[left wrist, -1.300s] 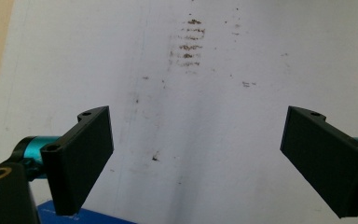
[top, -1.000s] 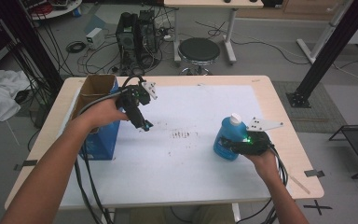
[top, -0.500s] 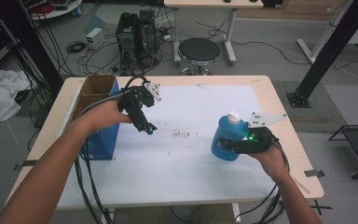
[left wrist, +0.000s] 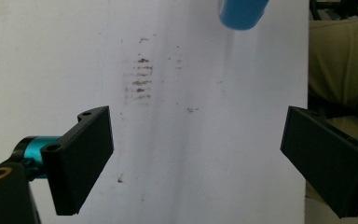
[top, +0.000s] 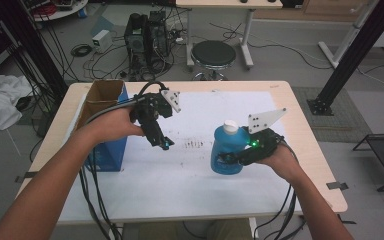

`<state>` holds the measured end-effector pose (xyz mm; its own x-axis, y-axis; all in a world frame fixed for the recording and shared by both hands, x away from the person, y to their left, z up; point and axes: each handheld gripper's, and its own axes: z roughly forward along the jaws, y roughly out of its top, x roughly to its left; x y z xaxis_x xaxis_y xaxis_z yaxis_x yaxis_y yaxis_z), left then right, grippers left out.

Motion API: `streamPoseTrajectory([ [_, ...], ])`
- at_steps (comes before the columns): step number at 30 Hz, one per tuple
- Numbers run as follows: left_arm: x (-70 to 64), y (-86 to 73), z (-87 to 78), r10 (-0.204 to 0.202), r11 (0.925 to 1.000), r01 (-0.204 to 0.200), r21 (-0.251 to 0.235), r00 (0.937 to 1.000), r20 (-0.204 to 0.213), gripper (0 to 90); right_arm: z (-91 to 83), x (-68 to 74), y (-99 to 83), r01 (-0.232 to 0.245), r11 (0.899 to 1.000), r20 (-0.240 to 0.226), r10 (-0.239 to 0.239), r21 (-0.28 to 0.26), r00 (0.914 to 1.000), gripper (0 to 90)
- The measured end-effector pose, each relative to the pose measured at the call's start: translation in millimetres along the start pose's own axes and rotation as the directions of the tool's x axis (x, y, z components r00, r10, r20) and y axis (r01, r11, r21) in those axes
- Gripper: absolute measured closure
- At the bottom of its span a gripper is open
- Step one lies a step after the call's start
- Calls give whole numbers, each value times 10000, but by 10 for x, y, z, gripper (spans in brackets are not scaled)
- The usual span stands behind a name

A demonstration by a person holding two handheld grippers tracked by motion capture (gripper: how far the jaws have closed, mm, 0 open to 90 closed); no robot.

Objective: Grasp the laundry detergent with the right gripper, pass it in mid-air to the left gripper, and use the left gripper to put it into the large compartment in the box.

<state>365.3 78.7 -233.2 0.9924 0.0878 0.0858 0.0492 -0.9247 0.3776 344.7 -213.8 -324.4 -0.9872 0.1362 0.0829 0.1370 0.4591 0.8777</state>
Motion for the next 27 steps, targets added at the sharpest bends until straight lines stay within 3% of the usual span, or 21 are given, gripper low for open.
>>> streamPoseTrajectory([
  [1,-39,30,3,76,10000,-77,56,9998,156,93,51,-3,39,100,9999,-162,-99,35,9998,428],
  [8,-134,136,-25,332,9994,-334,109,9993,192,93,247,4,159,483,9981,-731,-453,396,9963,429],
  [10,-171,198,-62,418,9990,-422,172,9988,253,93,341,-1,182,778,9953,-941,-722,574,9929,429],
  [18,-212,299,-102,366,9984,-379,416,9989,306,93,440,3,192,724,9961,-907,-675,511,9936,435],
  [23,-240,428,-107,606,9964,-622,583,9977,293,93,462,11,217,692,9960,-863,-642,561,9942,436],
  [25,-249,475,-107,672,9959,-688,581,9973,295,93,491,-3,234,1001,9939,-899,-956,469,9914,437],
  [27,-253,496,-107,663,9958,-684,611,9971,361,93,499,-2,246,1009,9936,-912,-961,500,9912,436],
])
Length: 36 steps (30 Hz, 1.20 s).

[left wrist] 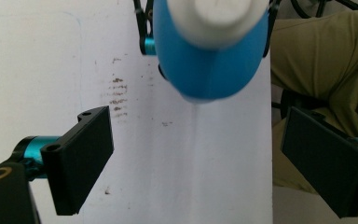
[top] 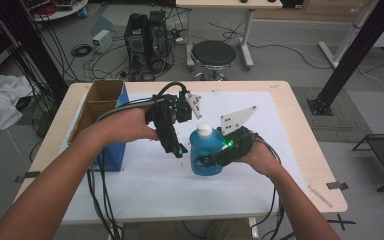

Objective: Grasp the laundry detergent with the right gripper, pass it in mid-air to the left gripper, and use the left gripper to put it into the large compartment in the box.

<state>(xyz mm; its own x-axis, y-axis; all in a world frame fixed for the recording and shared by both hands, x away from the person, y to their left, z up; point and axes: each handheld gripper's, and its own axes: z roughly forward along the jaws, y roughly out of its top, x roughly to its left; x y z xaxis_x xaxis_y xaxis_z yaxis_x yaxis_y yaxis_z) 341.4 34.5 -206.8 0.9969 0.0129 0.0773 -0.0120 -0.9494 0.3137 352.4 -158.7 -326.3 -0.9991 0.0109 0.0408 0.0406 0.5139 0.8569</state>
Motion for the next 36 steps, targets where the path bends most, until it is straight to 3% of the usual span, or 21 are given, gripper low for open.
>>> streamPoseTrajectory([
  [5,0,95,12,139,9999,-139,4,9999,35,93,92,-6,67,259,9996,-84,-259,96,9996,436],
  [10,-14,142,13,164,9998,-164,62,9998,69,93,119,5,104,84,9998,-249,-80,180,9997,436],
  [12,-16,158,23,168,9999,-168,39,9998,94,93,136,-12,109,289,9993,-225,-284,217,9993,436],
  [15,-17,196,44,220,9996,-222,173,9996,151,93,137,-4,115,127,9997,-277,-122,192,9995,436],
  [20,-8,276,116,341,9987,-350,368,9991,259,93,142,-11,148,360,9991,-211,-355,210,9991,435],
  [32,4,305,220,280,9985,-297,462,9989,364,94,113,3,163,327,9989,-275,-318,332,9991,434],
  [33,4,305,226,294,9986,-311,421,9987,410,111,108,26,167,4,9993,-468,13,361,9989,434],
  [36,3,308,226,357,9983,-376,444,9984,430,133,110,24,164,86,9994,-442,-71,345,9990,434],
])
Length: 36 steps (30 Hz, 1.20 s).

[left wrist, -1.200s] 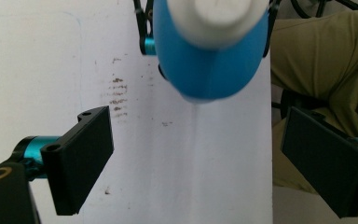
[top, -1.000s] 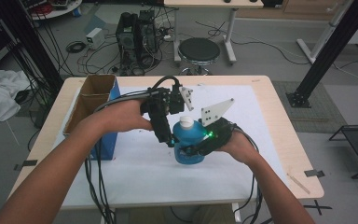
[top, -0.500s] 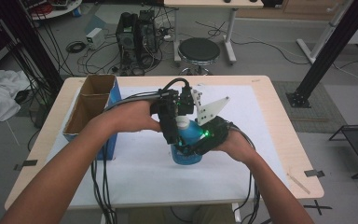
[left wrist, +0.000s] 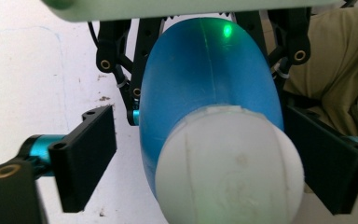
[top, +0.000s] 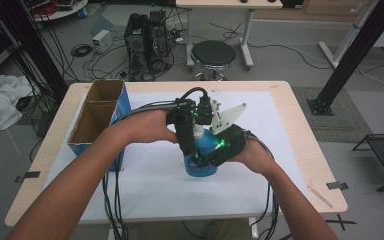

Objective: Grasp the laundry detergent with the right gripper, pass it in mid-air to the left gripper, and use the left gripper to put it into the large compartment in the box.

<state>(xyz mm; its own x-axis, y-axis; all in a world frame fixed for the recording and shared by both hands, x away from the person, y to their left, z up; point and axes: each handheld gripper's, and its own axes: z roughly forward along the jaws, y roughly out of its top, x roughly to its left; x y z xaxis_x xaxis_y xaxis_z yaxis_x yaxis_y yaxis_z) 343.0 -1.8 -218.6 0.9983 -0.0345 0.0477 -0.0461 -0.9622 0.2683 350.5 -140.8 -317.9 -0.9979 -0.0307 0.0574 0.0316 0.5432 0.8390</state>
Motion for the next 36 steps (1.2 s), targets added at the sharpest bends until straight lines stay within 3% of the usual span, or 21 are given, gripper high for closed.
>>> streamPoseTrajectory([
  [2,1,2,-4,60,10000,-60,10,10000,-28,191,-9,-2,3,0,10000,-24,0,8,10000,434],
  [6,-2,10,6,166,9998,-165,97,9998,-84,196,9,16,3,-196,9997,210,198,-121,9996,434],
  [13,-10,14,25,10,10000,-10,51,10000,-15,222,6,18,9,-138,9999,170,139,-57,9998,434],
  [29,-20,44,31,377,9987,-379,331,9993,58,313,20,31,10,-166,9998,180,164,80,9997,434],
  [36,-33,61,50,315,9991,-317,297,9995,95,341,40,28,15,-143,9999,176,142,82,9997,434],
])
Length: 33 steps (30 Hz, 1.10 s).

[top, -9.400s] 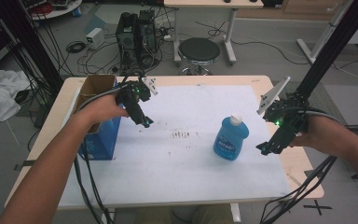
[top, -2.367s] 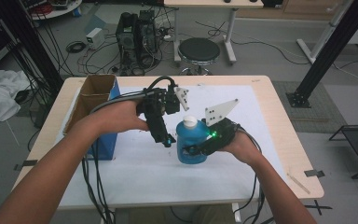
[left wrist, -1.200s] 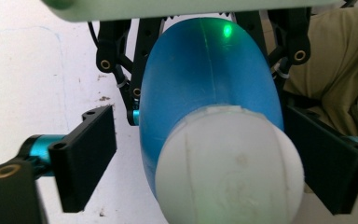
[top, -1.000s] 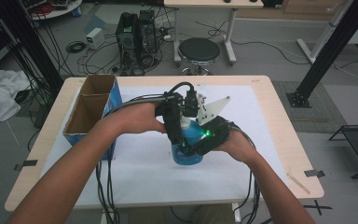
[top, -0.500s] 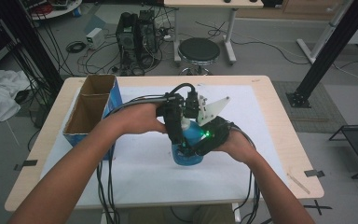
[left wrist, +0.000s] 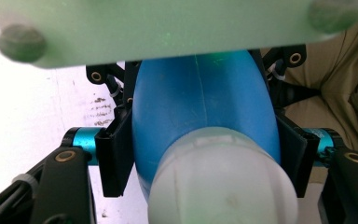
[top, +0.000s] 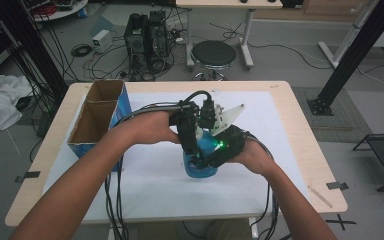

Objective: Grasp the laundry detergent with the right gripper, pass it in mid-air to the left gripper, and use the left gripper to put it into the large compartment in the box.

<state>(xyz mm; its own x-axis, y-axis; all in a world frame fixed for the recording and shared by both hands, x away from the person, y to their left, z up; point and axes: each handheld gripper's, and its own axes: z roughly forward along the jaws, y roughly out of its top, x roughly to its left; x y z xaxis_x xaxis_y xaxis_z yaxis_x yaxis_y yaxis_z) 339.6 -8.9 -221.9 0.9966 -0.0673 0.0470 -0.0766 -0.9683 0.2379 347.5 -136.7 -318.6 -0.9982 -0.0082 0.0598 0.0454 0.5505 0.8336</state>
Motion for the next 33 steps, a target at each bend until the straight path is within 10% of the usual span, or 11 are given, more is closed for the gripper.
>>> streamPoseTrajectory([
  [24,-3,19,-31,87,10000,-87,47,10000,-3,369,-24,6,2,-42,10000,-31,42,-10,10000,425],
  [27,-6,37,-69,85,9999,-85,115,10000,-26,370,-43,22,-6,-34,10000,115,33,88,9999,213],
  [33,5,28,-130,141,9994,-136,332,9998,-153,370,-130,26,-150,-726,9973,259,724,69,9970,77],
])
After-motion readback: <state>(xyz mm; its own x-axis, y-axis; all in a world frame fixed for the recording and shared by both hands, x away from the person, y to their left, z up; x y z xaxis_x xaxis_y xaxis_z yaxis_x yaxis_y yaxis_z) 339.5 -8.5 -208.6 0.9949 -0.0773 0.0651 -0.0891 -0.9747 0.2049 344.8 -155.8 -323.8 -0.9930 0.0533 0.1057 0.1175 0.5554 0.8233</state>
